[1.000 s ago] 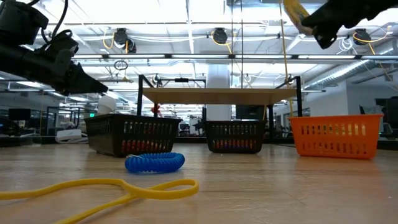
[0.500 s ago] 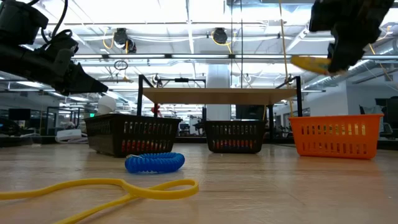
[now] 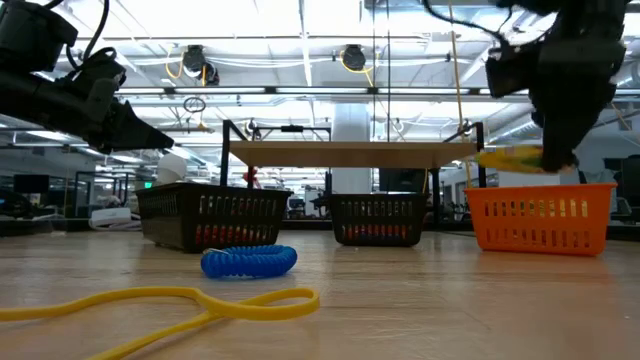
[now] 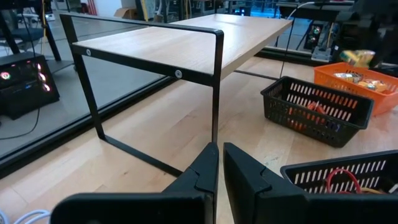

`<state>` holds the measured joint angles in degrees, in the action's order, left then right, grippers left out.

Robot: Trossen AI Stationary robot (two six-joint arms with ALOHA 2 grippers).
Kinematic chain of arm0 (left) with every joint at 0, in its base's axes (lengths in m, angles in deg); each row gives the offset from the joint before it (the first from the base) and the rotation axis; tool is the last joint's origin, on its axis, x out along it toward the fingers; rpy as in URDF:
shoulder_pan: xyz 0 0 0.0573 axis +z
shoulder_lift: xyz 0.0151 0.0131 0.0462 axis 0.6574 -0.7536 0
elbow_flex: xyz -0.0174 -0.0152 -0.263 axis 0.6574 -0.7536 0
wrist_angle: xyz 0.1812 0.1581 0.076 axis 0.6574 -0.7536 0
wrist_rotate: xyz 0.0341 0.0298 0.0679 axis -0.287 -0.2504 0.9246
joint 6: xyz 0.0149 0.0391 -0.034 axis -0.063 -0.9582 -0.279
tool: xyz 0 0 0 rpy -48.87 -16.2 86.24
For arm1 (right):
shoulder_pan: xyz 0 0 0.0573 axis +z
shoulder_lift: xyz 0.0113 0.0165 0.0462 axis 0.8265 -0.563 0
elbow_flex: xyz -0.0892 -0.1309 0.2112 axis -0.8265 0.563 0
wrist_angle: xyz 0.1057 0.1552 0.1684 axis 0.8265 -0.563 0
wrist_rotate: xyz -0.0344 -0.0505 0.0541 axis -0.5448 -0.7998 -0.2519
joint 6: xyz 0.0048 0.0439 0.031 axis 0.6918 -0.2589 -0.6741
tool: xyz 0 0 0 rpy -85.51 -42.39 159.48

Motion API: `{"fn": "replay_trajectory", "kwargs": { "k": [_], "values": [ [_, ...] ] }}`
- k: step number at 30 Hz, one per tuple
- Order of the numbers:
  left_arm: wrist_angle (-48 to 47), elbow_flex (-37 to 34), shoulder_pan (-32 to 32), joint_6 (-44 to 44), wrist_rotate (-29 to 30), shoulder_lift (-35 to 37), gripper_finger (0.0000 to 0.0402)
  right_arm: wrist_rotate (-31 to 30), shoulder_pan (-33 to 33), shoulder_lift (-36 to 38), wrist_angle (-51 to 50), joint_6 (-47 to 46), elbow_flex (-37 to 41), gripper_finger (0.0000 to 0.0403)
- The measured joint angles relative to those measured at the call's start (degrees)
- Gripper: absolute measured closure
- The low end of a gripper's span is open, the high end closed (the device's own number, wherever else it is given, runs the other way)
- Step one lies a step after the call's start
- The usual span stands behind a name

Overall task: Pick & Place Office Desk Supplies
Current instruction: Put the crayon box into the orange bin, then put the yellow rubber band into the left black bin

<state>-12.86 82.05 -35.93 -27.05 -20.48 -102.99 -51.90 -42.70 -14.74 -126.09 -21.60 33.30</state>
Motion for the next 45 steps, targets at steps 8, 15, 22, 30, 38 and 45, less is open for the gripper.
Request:
{"fn": "replay_trajectory", "kwargs": {
  "k": [8,15,22,30,38,45],
  "values": [
    [0.00,0.00,0.00,0.34,0.00,0.01,0.0376,0.25,0.00,-6.70,0.02,1.24,0.00,0.0336],
    [0.00,0.00,0.00,0.50,0.00,0.00,0.0376,0.54,0.73,-7.22,0.44,5.42,0.00,0.0294],
    [-0.05,0.00,0.00,0.21,0.00,0.02,0.0376,6.92,0.96,-4.18,0.06,5.58,0.00,0.0235],
    [-0.07,0.00,0.00,0.10,0.00,0.01,0.0376,3.55,0.96,7.27,2.60,8.80,0.00,0.0215],
    [-0.02,0.00,0.00,0.22,0.00,0.00,0.0376,-6.47,0.96,21.01,13.86,21.85,0.44,0.0228],
    [-0.04,0.00,0.00,1.53,0.01,0.02,0.0376,-10.29,0.95,32.05,37.23,36.15,10.45,0.0277]
  ]
}}
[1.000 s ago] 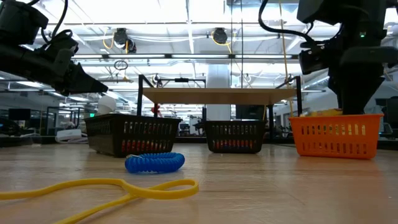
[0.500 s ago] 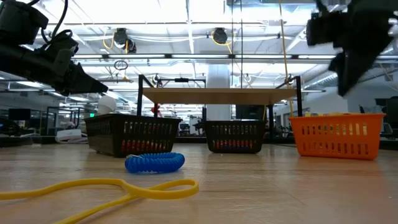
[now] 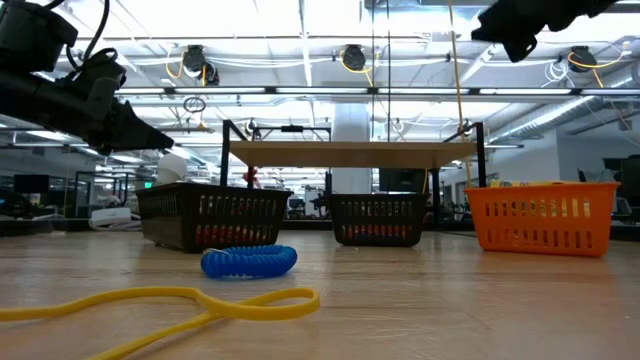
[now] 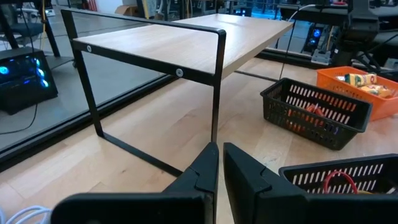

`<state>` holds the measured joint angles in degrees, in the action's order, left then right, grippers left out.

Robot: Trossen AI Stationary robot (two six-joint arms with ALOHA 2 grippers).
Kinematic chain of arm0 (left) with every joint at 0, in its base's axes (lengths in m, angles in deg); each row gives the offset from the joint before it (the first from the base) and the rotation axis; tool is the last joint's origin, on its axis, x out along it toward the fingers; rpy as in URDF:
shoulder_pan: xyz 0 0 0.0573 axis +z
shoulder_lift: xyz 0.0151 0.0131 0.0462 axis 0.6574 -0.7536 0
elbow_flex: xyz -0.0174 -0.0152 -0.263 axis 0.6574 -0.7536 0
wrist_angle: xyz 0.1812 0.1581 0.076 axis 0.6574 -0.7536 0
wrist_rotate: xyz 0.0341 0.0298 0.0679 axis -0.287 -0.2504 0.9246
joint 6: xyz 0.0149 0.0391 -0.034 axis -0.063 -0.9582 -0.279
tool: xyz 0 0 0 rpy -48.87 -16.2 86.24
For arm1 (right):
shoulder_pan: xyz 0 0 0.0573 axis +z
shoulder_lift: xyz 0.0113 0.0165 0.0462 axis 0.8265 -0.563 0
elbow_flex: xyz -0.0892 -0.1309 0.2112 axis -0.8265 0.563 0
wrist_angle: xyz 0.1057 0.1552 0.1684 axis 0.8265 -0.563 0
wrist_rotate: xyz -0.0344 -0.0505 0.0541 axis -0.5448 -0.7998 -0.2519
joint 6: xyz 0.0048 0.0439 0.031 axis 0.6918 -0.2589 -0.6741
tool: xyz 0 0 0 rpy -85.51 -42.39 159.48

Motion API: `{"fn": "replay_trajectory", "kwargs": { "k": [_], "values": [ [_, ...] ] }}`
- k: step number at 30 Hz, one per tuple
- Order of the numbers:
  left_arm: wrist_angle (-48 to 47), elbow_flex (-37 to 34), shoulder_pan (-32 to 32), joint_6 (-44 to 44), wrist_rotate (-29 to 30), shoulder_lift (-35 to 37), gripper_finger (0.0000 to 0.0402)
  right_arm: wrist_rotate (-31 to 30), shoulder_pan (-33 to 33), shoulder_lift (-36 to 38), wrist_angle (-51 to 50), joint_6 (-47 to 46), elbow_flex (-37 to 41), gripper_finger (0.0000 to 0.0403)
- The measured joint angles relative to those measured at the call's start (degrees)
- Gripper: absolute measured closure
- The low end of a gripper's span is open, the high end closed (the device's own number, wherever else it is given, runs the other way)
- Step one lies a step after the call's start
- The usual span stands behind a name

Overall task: Pick & Place Office Desk Supplies
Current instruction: Put the yellow rubber band into the left black bin

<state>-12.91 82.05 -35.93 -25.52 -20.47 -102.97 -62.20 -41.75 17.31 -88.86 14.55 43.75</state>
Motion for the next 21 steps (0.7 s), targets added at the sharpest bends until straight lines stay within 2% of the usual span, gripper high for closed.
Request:
{"fn": "replay_trajectory", "kwargs": {
  "k": [6,8,14,21],
  "values": [
    [0.02,0.00,0.00,0.00,0.00,-0.01,0.0376,4.49,-0.06,9.73,20.43,3.05,13.40,0.0365],
    [0.02,0.00,0.00,0.00,0.01,-0.02,0.0376,5.52,-0.08,13.16,24.19,3.22,17.63,0.0391],
    [0.02,0.00,-0.01,0.02,0.01,-0.01,0.0376,4.67,-0.08,20.78,31.55,3.11,26.76,0.0394],
    [-1.05,0.00,-0.02,-0.57,0.05,-0.02,0.0376,4.39,-0.08,22.28,37.72,3.09,33.21,0.0401]
  ]
}}
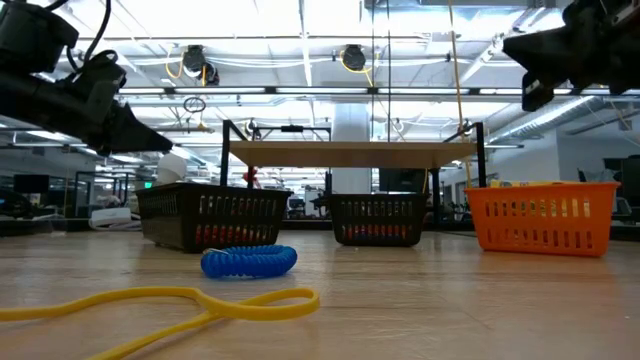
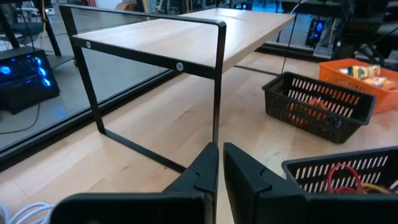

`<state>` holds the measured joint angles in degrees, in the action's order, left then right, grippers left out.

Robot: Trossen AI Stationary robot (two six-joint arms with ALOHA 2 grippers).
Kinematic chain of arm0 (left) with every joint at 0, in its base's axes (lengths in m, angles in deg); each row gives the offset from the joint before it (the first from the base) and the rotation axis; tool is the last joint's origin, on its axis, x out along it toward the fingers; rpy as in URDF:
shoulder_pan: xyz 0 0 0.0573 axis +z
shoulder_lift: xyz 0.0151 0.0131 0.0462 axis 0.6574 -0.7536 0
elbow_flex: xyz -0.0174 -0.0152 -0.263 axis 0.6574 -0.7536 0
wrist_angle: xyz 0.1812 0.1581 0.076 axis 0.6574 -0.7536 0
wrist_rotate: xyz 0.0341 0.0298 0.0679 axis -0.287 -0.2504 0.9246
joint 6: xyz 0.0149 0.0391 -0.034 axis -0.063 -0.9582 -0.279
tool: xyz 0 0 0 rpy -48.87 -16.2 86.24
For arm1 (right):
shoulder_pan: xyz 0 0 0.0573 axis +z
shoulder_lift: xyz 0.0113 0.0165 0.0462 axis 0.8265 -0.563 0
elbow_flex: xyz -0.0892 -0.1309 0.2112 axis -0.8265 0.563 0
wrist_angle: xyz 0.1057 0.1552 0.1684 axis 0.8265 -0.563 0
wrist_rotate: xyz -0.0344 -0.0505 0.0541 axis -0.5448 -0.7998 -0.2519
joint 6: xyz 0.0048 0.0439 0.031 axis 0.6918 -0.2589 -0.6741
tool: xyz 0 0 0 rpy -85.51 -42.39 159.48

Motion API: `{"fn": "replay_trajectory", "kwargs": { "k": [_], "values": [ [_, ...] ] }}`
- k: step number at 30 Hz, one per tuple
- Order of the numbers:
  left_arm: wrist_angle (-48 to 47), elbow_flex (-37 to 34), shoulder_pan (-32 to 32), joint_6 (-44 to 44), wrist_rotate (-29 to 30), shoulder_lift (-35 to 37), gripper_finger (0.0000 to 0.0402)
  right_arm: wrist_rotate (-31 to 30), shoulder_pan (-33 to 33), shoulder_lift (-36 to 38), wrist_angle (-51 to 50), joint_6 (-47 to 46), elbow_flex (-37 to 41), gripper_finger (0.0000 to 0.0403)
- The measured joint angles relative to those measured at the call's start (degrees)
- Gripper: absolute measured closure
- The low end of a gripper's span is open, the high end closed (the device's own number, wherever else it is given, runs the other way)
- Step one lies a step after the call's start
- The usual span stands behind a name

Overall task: Pick & Place Office Desk Supplies
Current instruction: Put the yellow rubber band into the left black bin

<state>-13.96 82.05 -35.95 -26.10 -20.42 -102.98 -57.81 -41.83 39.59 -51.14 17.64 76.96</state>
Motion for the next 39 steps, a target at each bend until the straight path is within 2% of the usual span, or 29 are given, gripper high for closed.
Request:
{"fn": "replay_trajectory", "kwargs": {
  "k": [18,24,27,29,34,39],
  "values": [
    [-0.13,0.00,0.02,-1.12,0.12,0.02,0.0376,-0.34,0.00,-1.44,0.16,7.69,1.51,0.0402],
    [-0.17,0.00,0.02,-1.44,0.12,0.02,0.0376,-0.01,-0.21,-1.42,3.90,11.13,1.56,0.0401],
    [-0.17,0.00,0.02,-3.37,0.12,0.01,0.0376,3.56,-0.31,-1.44,3.71,12.59,1.57,0.0401],
    [-0.17,0.00,0.02,-3.71,0.12,0.01,0.0376,6.43,-0.31,-1.60,3.63,12.68,1.58,0.0401],
    [-0.19,0.00,0.02,-3.41,0.07,0.01,0.0376,3.96,-0.35,-1.62,4.49,9.57,1.58,0.0402],
    [-0.26,0.00,0.02,-6.64,-3.33,0.01,0.0376,6.27,-0.33,-1.96,4.40,9.01,1.60,0.0399]
  ]
}}
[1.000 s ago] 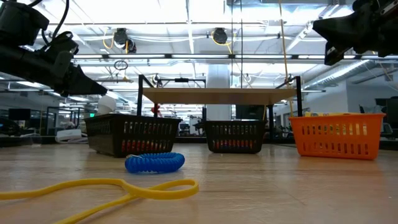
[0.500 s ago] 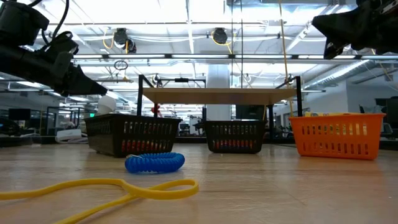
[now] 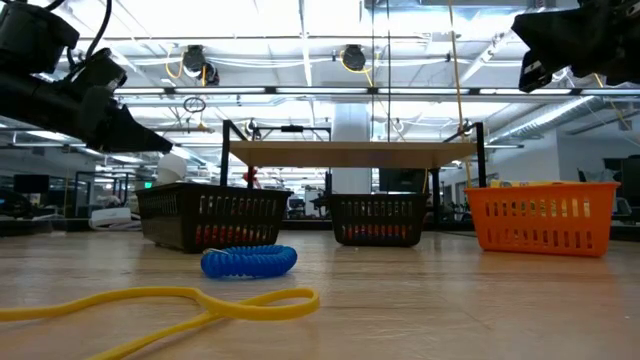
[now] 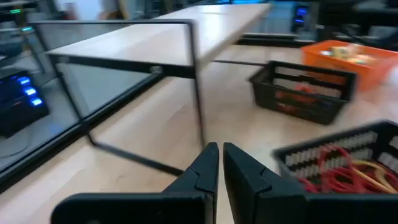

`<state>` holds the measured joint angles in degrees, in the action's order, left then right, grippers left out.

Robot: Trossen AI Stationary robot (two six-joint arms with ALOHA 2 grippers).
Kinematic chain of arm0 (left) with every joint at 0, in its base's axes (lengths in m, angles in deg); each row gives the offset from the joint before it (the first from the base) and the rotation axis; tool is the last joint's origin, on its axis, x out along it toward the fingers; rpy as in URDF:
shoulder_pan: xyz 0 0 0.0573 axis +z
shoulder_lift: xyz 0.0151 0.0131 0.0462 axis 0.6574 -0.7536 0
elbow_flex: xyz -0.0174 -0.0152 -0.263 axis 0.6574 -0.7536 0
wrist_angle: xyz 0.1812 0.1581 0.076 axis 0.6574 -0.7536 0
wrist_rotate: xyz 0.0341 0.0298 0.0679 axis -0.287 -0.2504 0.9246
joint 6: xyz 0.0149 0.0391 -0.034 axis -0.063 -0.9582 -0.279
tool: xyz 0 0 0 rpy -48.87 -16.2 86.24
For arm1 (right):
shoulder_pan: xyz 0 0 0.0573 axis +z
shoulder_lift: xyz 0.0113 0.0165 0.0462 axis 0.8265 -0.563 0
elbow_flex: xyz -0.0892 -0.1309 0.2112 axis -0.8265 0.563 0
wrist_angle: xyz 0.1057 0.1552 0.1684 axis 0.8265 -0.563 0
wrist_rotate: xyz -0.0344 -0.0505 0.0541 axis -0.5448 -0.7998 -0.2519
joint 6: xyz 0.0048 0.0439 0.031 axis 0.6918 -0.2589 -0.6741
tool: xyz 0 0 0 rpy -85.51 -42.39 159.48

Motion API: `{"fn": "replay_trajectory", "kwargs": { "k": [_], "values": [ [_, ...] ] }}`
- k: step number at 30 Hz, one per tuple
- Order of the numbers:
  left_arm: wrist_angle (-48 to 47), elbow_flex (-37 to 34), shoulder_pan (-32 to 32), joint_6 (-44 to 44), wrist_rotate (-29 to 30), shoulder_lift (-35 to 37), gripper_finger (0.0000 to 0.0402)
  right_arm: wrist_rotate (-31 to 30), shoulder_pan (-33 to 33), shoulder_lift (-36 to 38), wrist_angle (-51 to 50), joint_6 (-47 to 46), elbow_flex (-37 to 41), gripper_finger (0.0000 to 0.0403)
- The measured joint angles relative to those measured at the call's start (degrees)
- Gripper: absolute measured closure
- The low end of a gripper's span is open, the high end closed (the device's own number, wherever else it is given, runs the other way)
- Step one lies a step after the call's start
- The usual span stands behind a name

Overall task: Pick & Place Office Desk Supplies
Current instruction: Put the yellow rubber band into the left black bin

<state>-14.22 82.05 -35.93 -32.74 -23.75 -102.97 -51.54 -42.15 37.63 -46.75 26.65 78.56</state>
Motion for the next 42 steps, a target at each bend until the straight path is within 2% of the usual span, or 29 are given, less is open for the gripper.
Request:
{"fn": "replay_trajectory", "kwargs": {
  "k": [8,12,15,20,25,31,38,42],
  "values": [
    [1.65,1.41,-0.63,-0.02,-7.71,-0.02,0.0399,-0.20,0.00,-0.38,0.04,-1.84,0.02,0.0402],
    [0.26,6.82,-2.44,-0.45,-6.99,-1.02,0.0400,-0.29,0.00,-0.59,-1.82,-2.63,0.02,0.0402],
    [-1.97,13.45,-4.80,-1.82,-4.98,-3.62,0.0400,-1.47,0.00,-0.66,-2.25,-3.04,0.02,0.0402],
    [-12.13,26.86,-11.55,-3.96,3.45,-13.26,0.0400,-3.50,0.00,-0.70,-2.42,-3.07,0.02,0.0402],
    [-18.32,37.38,-18.02,-0.59,7.07,-24.90,0.0401,-3.65,0.00,-0.70,-2.10,-1.63,0.02,0.0402],
    [-19.68,44.76,-24.55,4.51,7.50,-36.60,0.0401,-3.70,0.00,-0.70,-2.24,0.41,0.02,0.0403],
    [-19.64,48.87,-32.31,13.25,7.44,-49.19,0.0401,-12.27,-0.02,-0.68,-1.53,1.70,0.02,0.0403],
    [-19.68,51.60,-35.77,22.10,4.63,-57.74,0.0401,-13.18,-0.02,-0.68,-1.93,1.55,0.02,0.0403]
  ]
}}
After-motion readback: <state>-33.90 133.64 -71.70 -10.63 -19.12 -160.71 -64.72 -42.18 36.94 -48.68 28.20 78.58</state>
